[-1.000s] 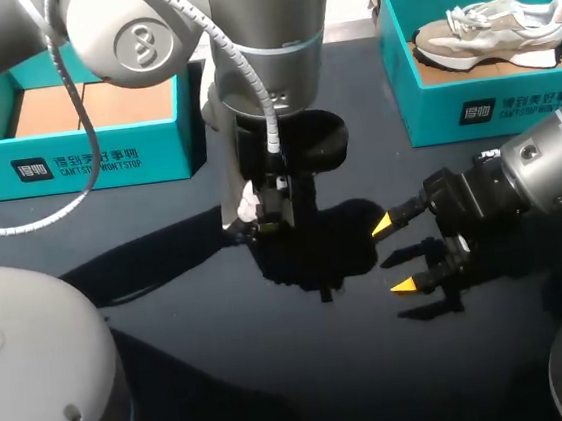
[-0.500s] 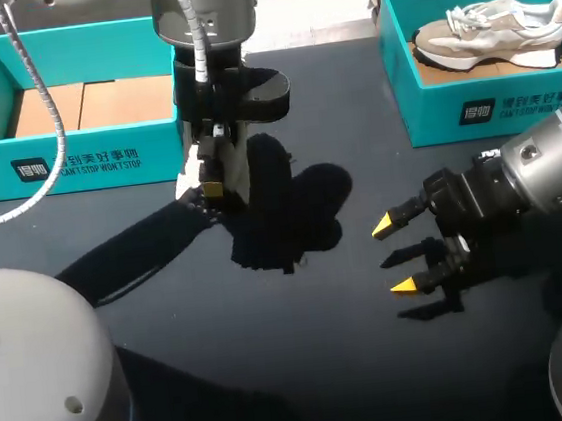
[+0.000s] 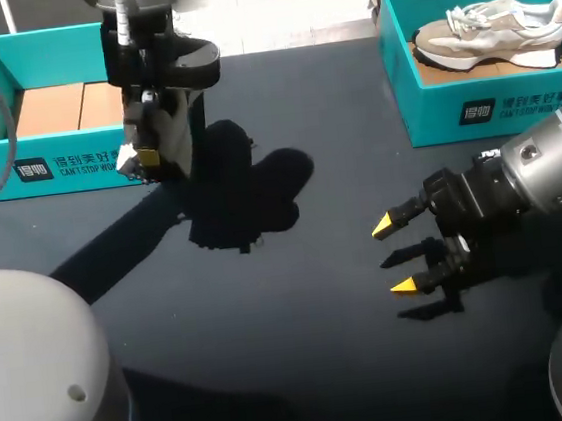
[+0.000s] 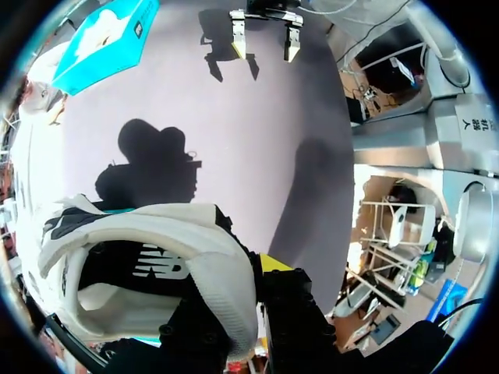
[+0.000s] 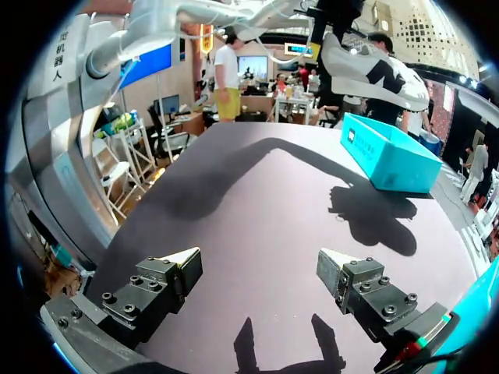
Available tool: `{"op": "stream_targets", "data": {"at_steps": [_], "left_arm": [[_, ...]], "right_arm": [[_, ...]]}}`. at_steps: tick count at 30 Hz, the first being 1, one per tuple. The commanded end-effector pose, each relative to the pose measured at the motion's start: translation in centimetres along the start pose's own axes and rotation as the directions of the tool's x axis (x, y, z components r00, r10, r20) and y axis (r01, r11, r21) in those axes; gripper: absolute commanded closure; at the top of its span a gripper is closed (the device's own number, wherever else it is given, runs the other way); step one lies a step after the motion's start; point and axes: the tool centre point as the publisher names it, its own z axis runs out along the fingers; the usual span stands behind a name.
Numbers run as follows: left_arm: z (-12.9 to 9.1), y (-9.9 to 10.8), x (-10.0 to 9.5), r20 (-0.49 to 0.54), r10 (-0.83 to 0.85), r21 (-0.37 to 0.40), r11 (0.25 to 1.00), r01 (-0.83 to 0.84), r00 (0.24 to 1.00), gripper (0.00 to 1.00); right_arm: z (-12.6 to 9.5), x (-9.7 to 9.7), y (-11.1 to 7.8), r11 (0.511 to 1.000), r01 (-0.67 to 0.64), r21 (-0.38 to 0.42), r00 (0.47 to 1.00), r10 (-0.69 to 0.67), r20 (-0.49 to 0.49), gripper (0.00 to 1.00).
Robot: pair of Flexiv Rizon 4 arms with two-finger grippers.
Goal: Take the shoe out of the shoebox, open the shoe tongue, remove and reinsert the insole, then place the shoe into the shoebox
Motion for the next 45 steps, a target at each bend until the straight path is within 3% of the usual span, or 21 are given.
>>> {"op": "stream_targets", "data": {"at_steps": [1, 39, 45], "left_arm": [[-1.3, 1.9, 0.1, 0.04, -0.007, 0.03, 1.0, 0.006, 0.999, 1.0], [-1.4, 1.9, -0.1, 0.036, 0.001, 0.035, 0.999, -0.002, 0.999, 1.0], [-2.4, 6.1, -1.3, 0.031, 0.022, 0.0, 1.0, -0.022, 0.999, 1.0]], "right_arm": [[0.2, 0.0, 0.1, 1.0, -0.002, 0.005, 1.0, 0.001, 0.002, 0.0], [0.2, 0.0, 0.1, 1.0, -0.002, 0.005, 1.0, 0.001, 0.002, 0.0], [0.2, 0.0, 0.1, 1.0, -0.002, 0.005, 1.0, 0.001, 0.002, 0.0]]}}
